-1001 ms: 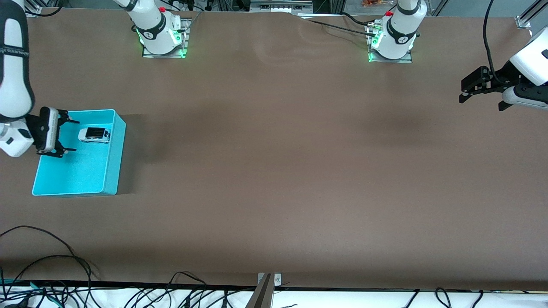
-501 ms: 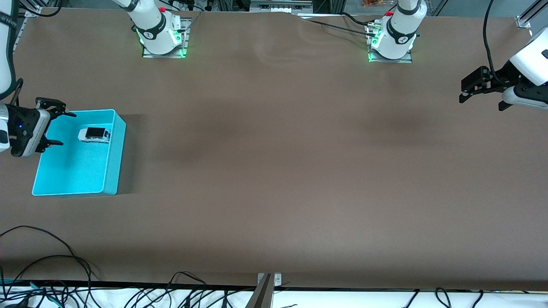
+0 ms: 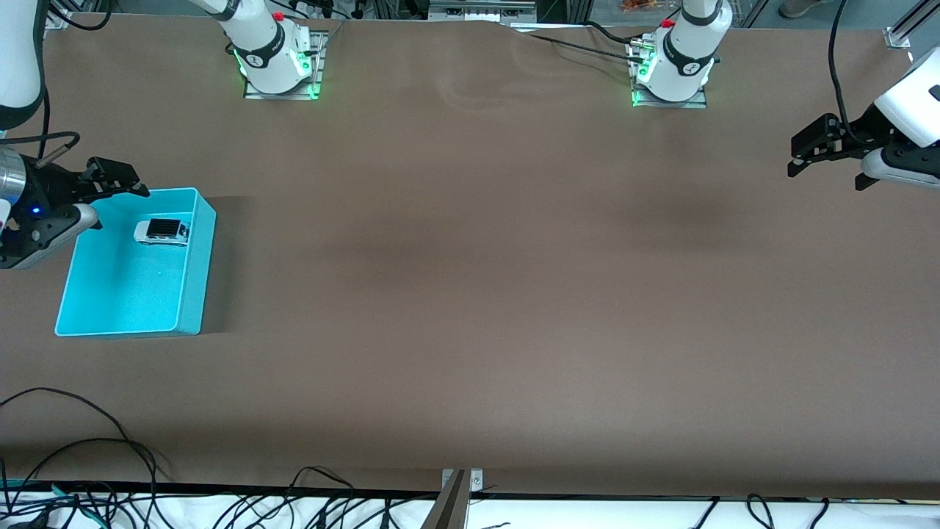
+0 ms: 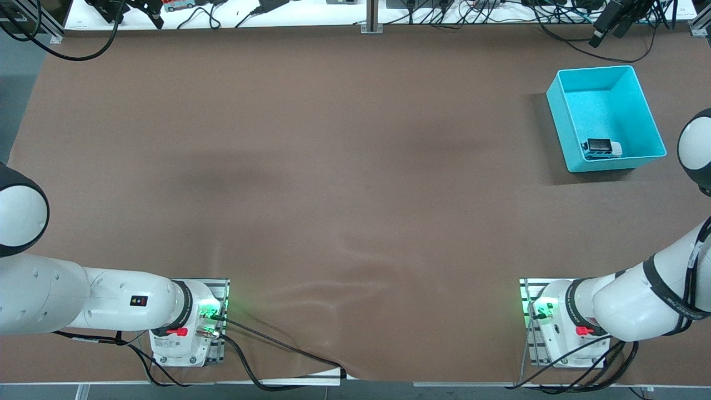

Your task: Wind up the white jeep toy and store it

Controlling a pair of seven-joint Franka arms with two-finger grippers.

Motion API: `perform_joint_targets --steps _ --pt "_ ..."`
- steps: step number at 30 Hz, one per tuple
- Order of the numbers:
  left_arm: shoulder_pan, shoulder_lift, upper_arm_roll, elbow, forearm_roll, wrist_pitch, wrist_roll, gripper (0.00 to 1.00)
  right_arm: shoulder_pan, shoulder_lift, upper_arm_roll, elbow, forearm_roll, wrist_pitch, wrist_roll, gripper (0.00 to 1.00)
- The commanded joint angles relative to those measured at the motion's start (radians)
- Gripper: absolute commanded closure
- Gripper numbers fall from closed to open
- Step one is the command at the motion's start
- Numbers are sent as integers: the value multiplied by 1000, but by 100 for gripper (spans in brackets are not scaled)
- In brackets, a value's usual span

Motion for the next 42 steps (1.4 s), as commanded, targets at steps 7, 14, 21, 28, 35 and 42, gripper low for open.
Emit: perform_joint_targets --steps 7,14,21,28,35,42 --pt "-5 15 1 36 11 -27 13 0 11 9 2 49 -33 -61 236 0" --pt "-5 15 1 36 11 -27 13 0 57 -40 48 37 -93 -62 453 0" --pt "-5 15 1 36 11 -27 11 0 -151 -77 298 17 -148 -59 473 0" --pt "-5 15 1 36 12 -27 13 0 -311 -145 494 -43 -214 5 586 0" --pt "-5 15 1 36 11 -27 13 0 -366 -227 534 -143 -211 86 634 0" --pt "-5 15 1 36 11 -27 13 0 -422 -244 563 -156 -211 82 635 0"
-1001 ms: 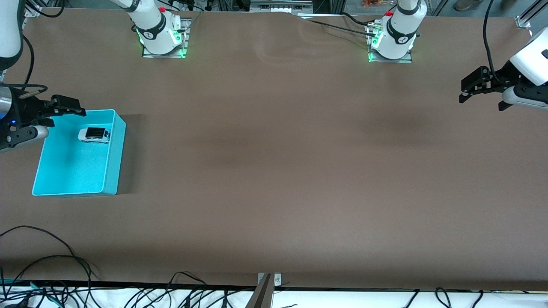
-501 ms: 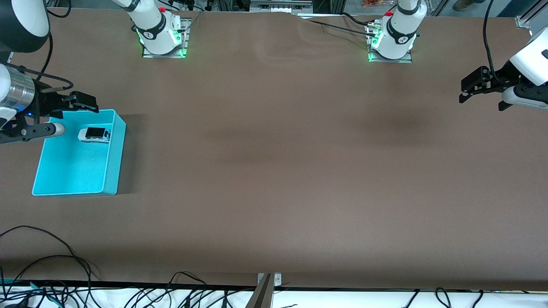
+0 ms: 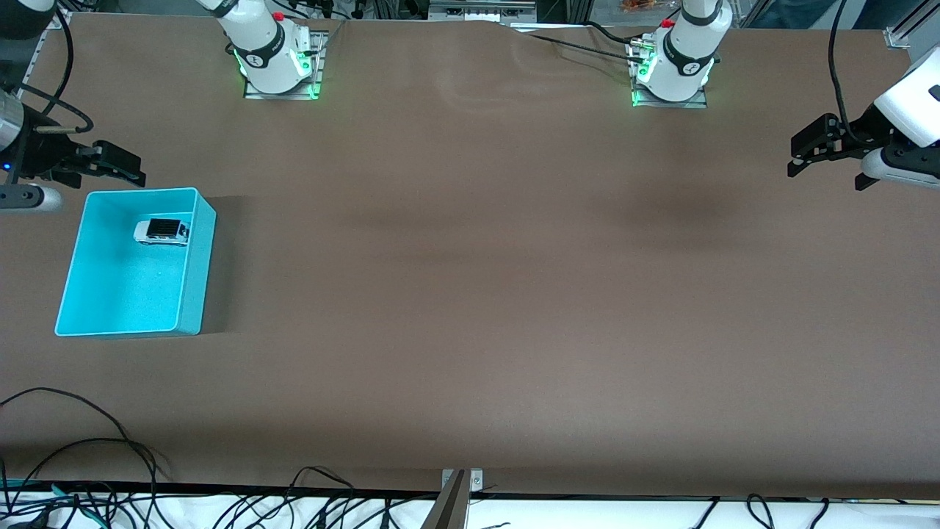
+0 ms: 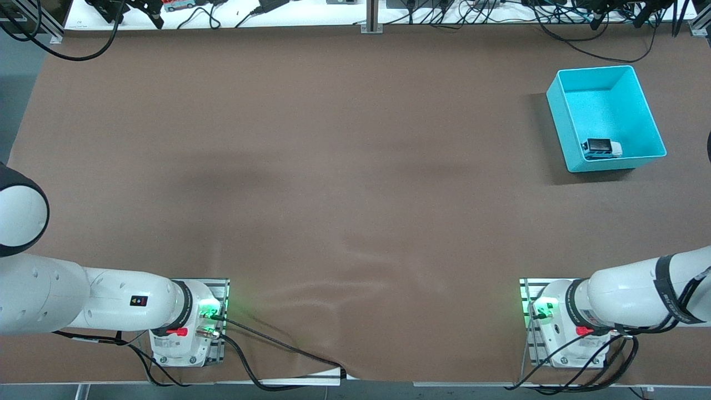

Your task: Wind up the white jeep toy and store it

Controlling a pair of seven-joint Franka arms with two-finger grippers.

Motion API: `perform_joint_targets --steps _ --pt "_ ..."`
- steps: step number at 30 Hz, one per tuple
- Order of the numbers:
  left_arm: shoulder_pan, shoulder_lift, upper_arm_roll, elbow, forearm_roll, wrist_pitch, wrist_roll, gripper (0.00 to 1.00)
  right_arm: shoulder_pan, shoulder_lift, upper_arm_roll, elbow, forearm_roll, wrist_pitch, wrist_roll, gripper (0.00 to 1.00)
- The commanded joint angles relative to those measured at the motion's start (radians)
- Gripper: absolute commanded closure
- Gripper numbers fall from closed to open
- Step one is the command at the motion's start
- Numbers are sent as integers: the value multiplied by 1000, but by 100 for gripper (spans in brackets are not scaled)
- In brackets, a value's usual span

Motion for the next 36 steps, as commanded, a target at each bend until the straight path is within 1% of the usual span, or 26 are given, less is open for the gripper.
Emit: perform_joint_targets --steps 1,7,36 --pt "-5 15 1 36 11 -27 13 0 -58 -50 39 -64 -16 22 21 0" --pt "-5 15 1 36 11 -27 13 0 -60 -48 36 -62 -13 5 21 0" --pt "-5 15 3 36 11 -27 13 0 -57 -37 39 -59 -11 4 4 0"
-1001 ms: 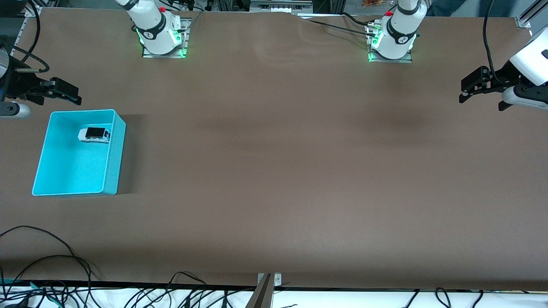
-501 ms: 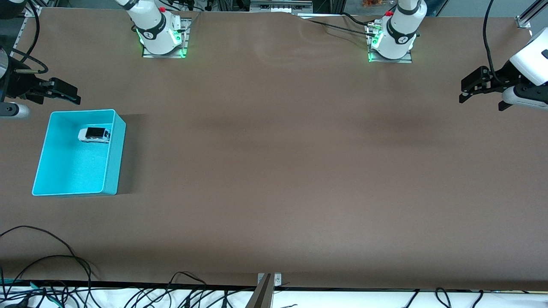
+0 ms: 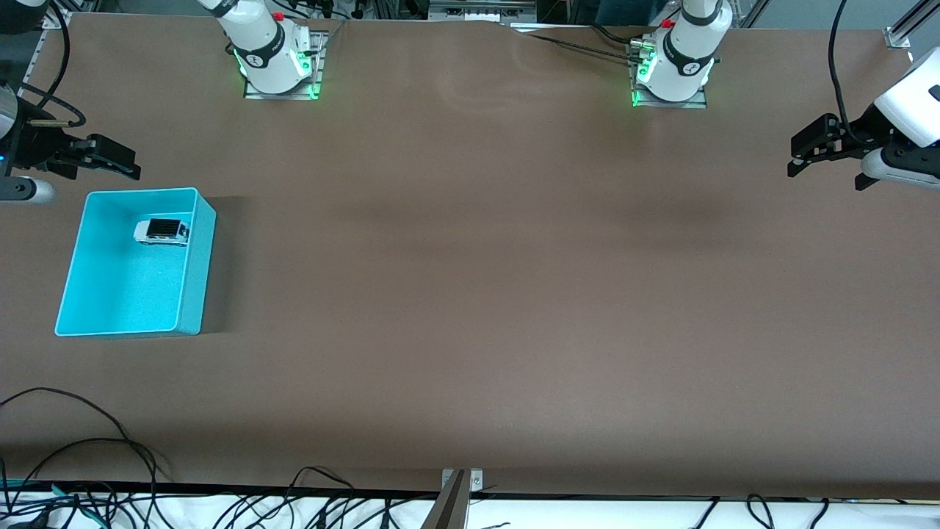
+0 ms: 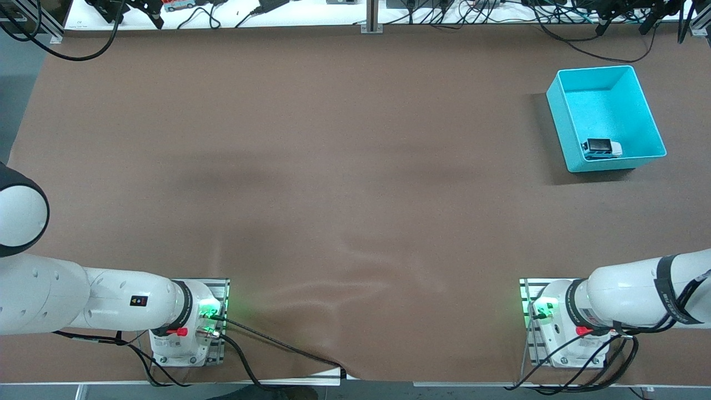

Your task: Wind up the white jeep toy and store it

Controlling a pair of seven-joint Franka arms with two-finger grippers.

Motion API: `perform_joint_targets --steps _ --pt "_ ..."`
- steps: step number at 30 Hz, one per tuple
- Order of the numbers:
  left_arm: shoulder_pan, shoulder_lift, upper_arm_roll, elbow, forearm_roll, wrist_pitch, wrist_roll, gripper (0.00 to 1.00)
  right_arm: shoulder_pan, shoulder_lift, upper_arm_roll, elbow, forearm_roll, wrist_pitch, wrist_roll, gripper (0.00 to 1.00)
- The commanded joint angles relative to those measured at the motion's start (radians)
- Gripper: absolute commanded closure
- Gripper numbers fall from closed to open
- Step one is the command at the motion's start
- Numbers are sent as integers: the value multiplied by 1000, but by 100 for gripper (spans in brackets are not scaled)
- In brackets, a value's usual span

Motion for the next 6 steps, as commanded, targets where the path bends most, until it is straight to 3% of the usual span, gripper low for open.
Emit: perform_joint_targets --steps 1,6 --pt "-4 15 3 36 11 -27 13 0 -13 -18 15 -20 -11 4 0 0" --pt "-4 15 3 36 12 -27 13 0 -13 -18 15 -20 -9 4 0 0"
